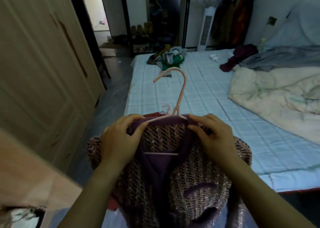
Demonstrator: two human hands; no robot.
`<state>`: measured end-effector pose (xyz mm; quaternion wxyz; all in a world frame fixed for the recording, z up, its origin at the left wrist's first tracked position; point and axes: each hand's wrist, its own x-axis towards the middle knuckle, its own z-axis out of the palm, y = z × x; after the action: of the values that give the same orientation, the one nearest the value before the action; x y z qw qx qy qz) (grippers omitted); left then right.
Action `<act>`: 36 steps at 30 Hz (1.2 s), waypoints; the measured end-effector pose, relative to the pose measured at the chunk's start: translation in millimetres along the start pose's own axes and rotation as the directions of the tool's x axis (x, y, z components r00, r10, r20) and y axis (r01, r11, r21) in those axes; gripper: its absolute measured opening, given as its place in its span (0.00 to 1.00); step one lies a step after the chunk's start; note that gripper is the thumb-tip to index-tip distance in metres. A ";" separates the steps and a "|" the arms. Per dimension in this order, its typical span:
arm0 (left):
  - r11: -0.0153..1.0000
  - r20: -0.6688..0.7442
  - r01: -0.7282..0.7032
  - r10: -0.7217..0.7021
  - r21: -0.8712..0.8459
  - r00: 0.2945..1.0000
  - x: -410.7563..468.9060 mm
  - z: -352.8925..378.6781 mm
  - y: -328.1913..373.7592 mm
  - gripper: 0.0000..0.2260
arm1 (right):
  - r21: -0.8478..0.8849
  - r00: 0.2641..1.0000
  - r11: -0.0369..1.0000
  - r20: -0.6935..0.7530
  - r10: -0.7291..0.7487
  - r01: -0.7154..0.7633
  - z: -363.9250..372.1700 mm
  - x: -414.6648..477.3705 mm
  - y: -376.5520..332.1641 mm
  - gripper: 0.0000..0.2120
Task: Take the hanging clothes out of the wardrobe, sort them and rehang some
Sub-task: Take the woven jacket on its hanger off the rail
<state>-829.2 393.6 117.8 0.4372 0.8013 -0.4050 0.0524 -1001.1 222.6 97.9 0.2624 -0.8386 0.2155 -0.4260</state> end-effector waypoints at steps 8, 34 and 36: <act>0.986 0.175 0.075 -0.101 0.148 0.979 144.1 99.9 -96.7 0.12 | -0.128 0.975 0.983 0.164 0.150 -0.130 98.0 116.6 113.5 0.12; 0.464 -0.196 0.767 -0.785 0.442 0.588 -73.2 43.8 -125.7 0.26 | 0.160 0.243 0.901 0.931 -0.274 0.402 261.9 31.5 46.8 0.25; 0.382 -0.326 0.831 -0.788 0.405 0.521 -96.7 14.7 -123.5 0.25 | 0.257 0.170 0.844 0.912 -0.373 0.472 280.4 24.4 1.8 0.25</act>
<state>-811.7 476.7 -14.8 0.1906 0.9775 0.0856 -0.0297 -756.0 278.9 -28.6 0.1724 -0.9590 -0.2019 0.0994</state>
